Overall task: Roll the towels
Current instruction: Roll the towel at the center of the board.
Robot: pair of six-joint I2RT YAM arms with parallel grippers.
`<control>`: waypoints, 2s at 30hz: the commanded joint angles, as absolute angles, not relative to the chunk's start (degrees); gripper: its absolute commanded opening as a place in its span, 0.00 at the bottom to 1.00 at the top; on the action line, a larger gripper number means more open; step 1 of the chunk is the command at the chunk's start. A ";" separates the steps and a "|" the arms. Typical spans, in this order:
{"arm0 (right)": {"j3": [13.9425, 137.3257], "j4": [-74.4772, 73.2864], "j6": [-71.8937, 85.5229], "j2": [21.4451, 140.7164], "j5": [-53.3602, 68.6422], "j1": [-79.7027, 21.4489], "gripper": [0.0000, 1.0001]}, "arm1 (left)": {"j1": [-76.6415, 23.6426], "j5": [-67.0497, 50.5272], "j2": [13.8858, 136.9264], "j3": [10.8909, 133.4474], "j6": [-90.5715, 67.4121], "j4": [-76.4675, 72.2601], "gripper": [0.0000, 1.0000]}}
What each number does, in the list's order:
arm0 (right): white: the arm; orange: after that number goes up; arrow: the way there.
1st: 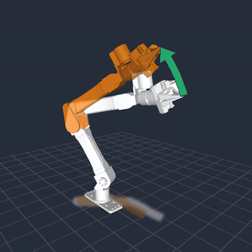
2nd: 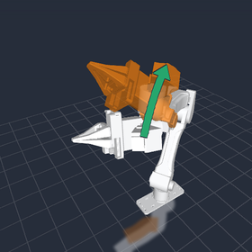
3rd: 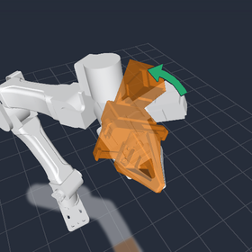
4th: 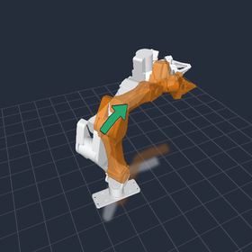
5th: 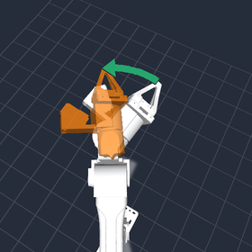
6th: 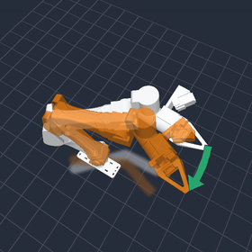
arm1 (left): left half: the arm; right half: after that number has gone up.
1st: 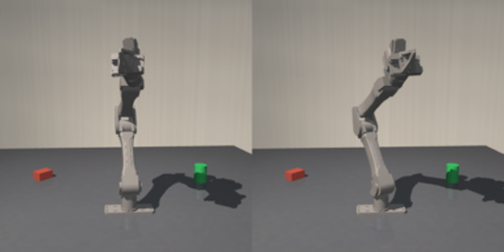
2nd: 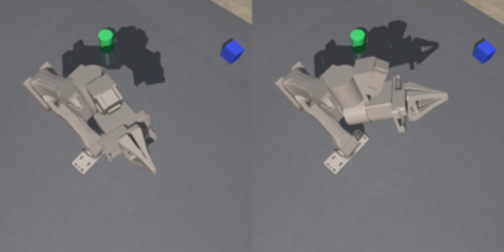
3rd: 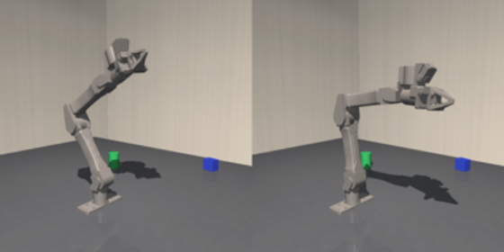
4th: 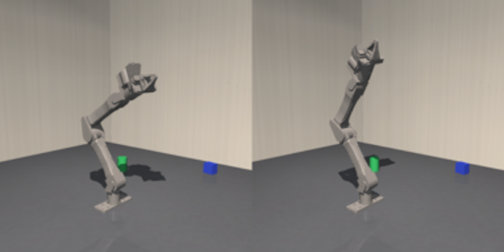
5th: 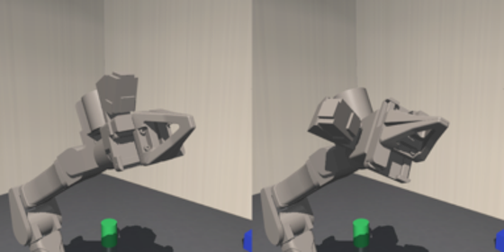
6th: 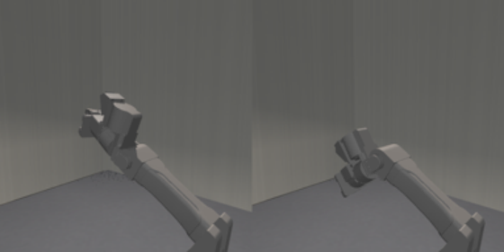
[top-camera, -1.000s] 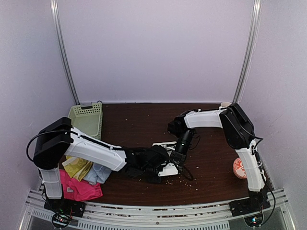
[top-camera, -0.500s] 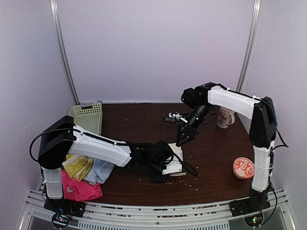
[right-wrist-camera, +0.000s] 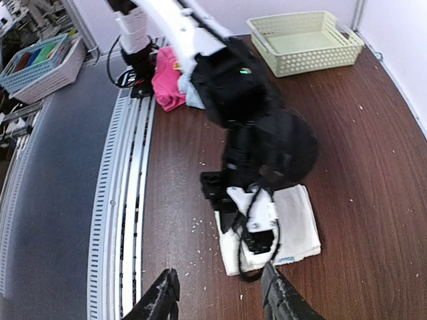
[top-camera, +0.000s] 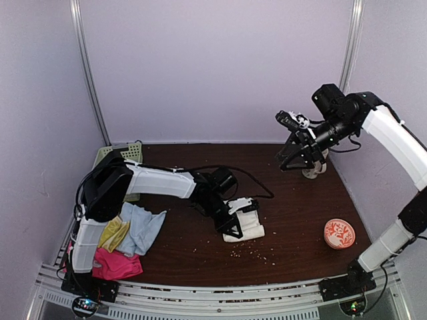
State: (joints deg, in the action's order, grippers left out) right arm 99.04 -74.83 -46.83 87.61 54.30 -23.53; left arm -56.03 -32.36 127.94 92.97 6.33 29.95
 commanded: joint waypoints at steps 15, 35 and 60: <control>60.49 -40.91 -40.85 80.56 19.52 -49.19 0.37 | -51.20 -45.53 138.17 99.93 -1.30 38.58 0.06; 54.56 -23.27 -47.54 100.95 10.60 -51.33 0.23 | -50.99 -40.41 138.29 99.62 -0.80 38.27 0.15; 92.00 -71.73 -45.05 132.99 44.01 -38.46 0.06 | -57.11 -0.95 81.13 47.79 3.67 -14.52 0.53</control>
